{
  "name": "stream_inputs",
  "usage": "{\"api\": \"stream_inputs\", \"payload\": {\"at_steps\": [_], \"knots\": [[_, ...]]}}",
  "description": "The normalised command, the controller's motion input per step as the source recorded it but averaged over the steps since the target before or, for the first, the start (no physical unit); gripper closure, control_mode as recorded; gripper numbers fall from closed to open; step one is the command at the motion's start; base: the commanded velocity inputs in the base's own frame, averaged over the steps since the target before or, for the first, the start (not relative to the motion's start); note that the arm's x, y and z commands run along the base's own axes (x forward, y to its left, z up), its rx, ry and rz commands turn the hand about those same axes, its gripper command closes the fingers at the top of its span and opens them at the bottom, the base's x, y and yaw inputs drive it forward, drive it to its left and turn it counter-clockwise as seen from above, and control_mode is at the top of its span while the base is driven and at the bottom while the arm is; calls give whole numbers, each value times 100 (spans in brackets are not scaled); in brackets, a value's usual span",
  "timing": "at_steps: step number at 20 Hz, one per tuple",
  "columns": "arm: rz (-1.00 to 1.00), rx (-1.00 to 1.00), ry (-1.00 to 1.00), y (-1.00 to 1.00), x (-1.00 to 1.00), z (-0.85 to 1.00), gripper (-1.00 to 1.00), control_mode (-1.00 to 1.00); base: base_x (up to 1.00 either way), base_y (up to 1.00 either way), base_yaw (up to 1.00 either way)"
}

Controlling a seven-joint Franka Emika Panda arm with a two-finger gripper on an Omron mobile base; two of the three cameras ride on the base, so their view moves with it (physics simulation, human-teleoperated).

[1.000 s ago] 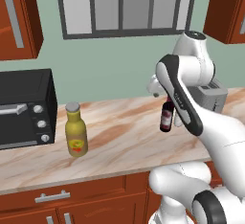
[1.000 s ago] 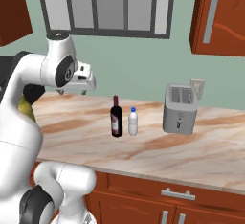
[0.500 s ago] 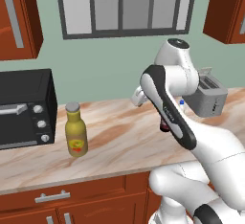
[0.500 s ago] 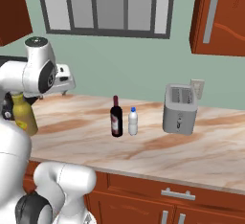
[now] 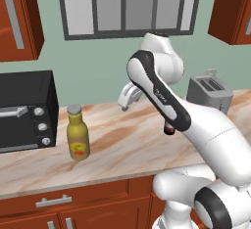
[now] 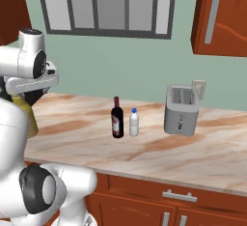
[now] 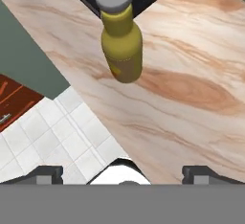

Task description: Place the drinks on the dining counter in a tight cluster.

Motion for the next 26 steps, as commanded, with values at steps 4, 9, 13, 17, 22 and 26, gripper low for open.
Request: {"api": "stream_inputs", "payload": {"at_steps": [4, 9, 13, 17, 22, 26], "knots": [[19, 0, 4, 68, 0, 0, -100, -100, 0, 0, 0], [1, 0, 0, 61, 1, 0, -100, -100, 0, 0, 0], [-6, -1, -2, 58, 3, -9, -100, -100, 0, 0, 0], [-21, -2, -6, 49, 8, -17, -100, -100, 0, 0, 0], [-24, -3, -6, 36, 20, -19, -100, -100, 0, 0, 0], [-21, -6, -10, 21, 18, -13, -100, -100, 0, 0, 0]]}}
